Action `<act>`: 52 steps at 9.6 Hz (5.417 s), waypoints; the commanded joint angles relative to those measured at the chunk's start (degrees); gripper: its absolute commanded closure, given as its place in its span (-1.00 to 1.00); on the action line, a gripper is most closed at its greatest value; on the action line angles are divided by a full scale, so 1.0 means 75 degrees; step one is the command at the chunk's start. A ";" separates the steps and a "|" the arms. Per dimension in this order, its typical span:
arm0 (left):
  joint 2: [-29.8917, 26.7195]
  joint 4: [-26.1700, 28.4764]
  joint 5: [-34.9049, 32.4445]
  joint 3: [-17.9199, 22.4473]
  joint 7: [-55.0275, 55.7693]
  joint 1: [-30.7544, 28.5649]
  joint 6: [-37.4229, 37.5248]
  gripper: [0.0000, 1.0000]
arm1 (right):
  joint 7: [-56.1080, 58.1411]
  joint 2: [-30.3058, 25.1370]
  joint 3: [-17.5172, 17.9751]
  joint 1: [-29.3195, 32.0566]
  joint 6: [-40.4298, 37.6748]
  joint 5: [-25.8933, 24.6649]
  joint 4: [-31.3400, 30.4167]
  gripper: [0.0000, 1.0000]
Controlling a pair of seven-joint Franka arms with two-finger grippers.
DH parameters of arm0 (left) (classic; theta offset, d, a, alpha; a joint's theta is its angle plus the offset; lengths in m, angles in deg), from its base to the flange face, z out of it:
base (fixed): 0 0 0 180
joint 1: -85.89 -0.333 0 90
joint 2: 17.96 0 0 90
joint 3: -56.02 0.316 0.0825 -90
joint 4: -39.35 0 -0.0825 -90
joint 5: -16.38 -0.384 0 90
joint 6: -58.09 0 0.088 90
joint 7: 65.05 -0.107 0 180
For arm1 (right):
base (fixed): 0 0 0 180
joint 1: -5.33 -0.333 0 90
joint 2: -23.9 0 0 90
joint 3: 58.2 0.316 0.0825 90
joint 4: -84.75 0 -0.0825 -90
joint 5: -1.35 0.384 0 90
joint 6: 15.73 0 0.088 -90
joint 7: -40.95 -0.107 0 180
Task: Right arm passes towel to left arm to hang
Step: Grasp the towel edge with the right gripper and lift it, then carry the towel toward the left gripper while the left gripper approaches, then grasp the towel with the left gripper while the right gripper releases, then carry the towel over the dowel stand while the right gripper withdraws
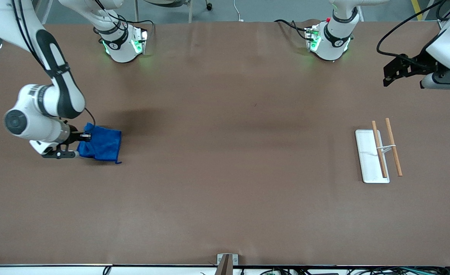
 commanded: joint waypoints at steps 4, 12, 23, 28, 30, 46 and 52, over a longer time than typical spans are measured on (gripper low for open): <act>0.0842 -0.0212 0.2537 0.0130 -0.0125 -0.1215 0.0068 -1.00 | -0.0544 -0.0537 0.0133 -0.0891 -0.2459 0.1410 0.1987 1.00; 0.3081 0.0884 0.8231 0.0119 -0.1214 -0.1336 -0.0003 -0.99 | -0.0749 -0.0187 0.2684 -0.1456 -0.0309 0.8320 0.2224 1.00; 0.4769 0.2706 1.2797 -0.1569 -0.3220 -0.1008 -0.0003 -0.57 | 0.2214 0.0481 0.4047 -0.2570 0.1476 1.5369 0.3162 1.00; 0.4441 0.2705 1.2974 -0.1885 -0.3103 -0.1265 0.0359 -0.38 | 0.2252 0.0773 0.4082 -0.2629 0.1500 1.5383 0.3430 1.00; 0.4417 0.2706 1.2962 -0.1885 -0.3068 -0.1544 0.0770 0.24 | 0.2252 0.0892 0.4164 -0.2757 0.1791 1.5383 0.3653 1.00; 0.3515 0.0740 1.0450 -0.1651 0.2212 -0.2201 0.0327 1.00 | 0.1693 0.1255 0.3420 -0.0274 -0.0473 0.9989 0.2880 -1.00; 0.3491 -0.0830 0.5855 -0.1428 0.4499 -0.2355 -0.0178 1.00 | 0.0287 0.1150 0.1247 -0.0297 -0.2563 0.5919 0.4096 -1.00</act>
